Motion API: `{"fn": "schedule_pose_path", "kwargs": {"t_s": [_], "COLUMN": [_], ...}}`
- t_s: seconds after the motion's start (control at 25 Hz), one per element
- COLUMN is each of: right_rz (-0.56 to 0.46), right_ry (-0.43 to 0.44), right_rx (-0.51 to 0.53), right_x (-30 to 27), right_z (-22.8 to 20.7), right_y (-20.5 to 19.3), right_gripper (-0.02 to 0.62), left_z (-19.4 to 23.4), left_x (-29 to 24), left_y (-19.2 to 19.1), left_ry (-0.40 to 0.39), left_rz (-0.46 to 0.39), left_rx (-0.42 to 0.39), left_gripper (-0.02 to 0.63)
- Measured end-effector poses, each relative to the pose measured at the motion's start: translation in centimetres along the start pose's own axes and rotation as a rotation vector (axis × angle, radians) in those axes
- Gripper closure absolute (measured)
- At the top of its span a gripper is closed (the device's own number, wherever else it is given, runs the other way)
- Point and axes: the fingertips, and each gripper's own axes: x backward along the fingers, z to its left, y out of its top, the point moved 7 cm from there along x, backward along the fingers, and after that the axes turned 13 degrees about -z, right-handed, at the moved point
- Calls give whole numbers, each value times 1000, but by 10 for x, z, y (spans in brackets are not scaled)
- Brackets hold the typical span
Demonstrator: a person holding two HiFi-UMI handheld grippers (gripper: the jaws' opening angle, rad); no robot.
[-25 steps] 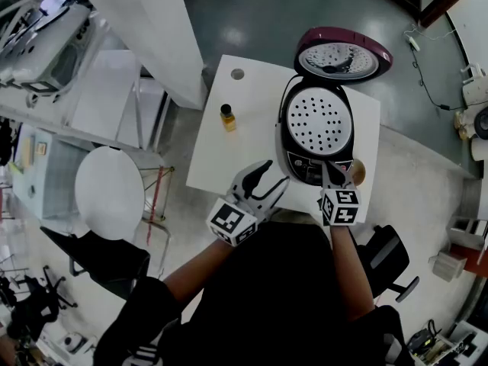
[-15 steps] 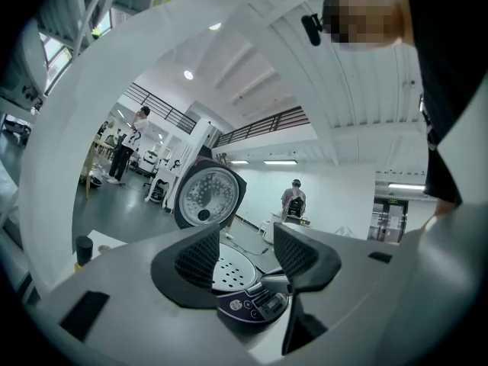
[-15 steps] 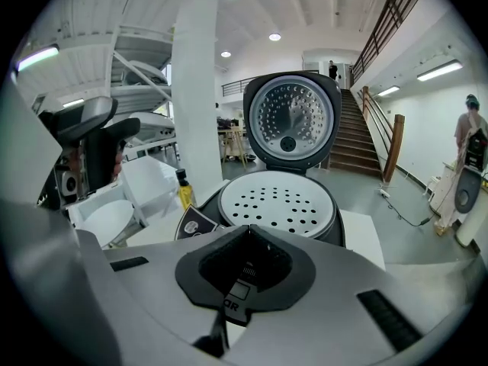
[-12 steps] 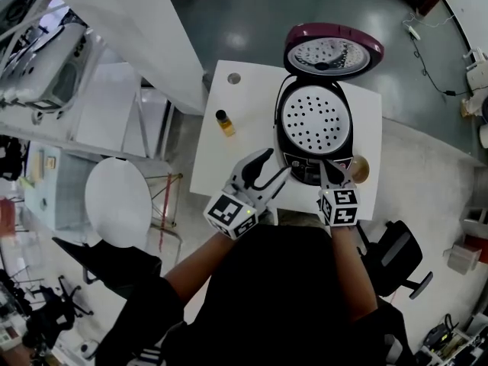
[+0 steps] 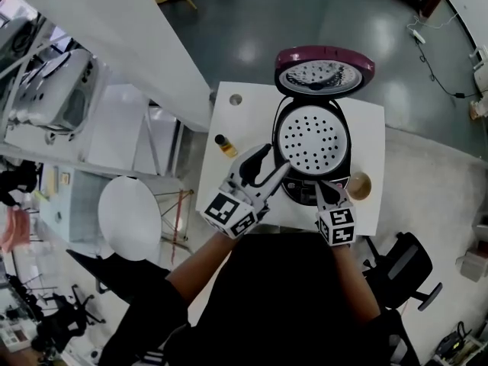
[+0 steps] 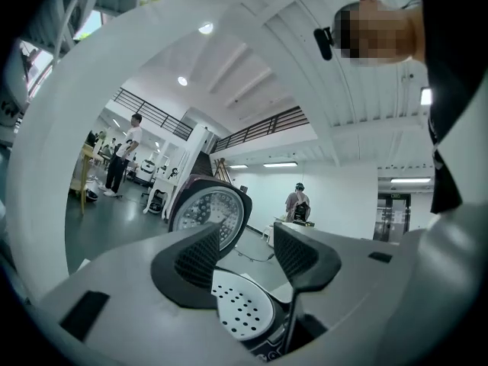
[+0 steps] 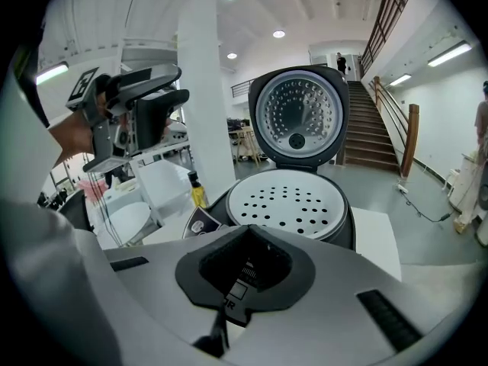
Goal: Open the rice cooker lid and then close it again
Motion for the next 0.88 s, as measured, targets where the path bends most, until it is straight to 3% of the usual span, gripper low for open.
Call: {"fn": "schedule_pose_path", "kwargs": {"t_s": [0.88], "right_rz": [-9], "right_ry": [84], "right_rx": [-82], "right_x": [-3], "right_z": [-7], "right_y": [2], "right_gripper": [595], "left_z": [49], "left_x": [-128], "left_y": [52], "left_ry": [-116], "left_rz": [-15], "left_rx": [-131], "left_gripper": [403]}}
